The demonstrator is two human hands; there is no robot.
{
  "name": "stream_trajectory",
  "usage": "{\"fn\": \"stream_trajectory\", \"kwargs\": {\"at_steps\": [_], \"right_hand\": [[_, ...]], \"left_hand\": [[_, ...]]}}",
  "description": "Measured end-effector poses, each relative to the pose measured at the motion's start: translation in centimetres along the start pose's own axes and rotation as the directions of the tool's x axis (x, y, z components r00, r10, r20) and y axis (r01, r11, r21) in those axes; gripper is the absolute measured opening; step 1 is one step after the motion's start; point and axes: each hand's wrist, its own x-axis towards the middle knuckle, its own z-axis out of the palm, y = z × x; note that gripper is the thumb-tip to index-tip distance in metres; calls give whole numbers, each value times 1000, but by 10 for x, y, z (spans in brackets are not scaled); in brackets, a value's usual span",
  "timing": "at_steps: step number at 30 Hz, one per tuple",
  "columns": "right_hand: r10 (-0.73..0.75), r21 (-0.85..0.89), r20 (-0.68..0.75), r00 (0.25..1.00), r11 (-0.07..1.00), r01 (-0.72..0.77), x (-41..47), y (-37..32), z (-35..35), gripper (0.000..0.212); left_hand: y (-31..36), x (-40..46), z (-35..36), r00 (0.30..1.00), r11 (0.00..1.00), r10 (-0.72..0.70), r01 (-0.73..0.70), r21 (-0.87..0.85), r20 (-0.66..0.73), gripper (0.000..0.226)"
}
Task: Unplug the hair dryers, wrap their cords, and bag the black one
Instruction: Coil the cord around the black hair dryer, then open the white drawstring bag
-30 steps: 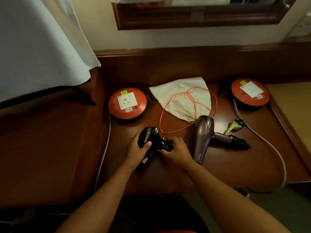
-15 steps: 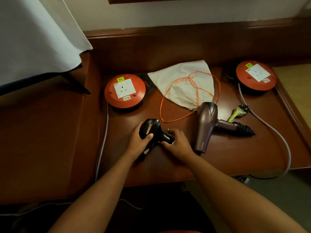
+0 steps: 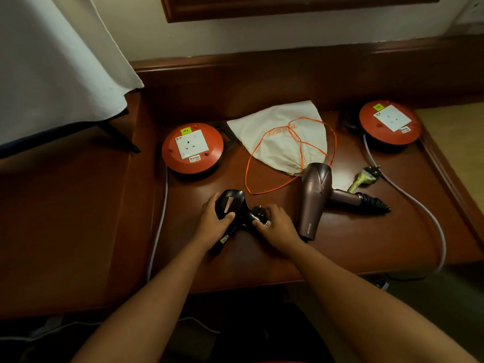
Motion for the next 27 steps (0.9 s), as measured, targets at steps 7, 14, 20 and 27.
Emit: {"fn": "stream_trajectory", "kwargs": {"at_steps": [7, 14, 20, 27], "right_hand": [[-5, 2, -31, 1000, 1000, 5, -4, -12, -34, 49], [-63, 1, -136, 989, 998, 64, 0, -16, -105, 33], [-108, -123, -107, 988, 988, 95, 35, 5, -171, 20], [-55, -211, 114, 992, 974, 79, 116, 43, -214, 32]], "left_hand": [[35, -6, -6, 996, 987, 81, -75, 141, -41, 64], [96, -2, 14, 970, 937, 241, -241, 253, 29, 45], [136, 21, 55, 948, 908, 283, -313, 277, 144, 40], [166, 67, 110, 943, 902, 258, -313, 296, 209, 37]]}}
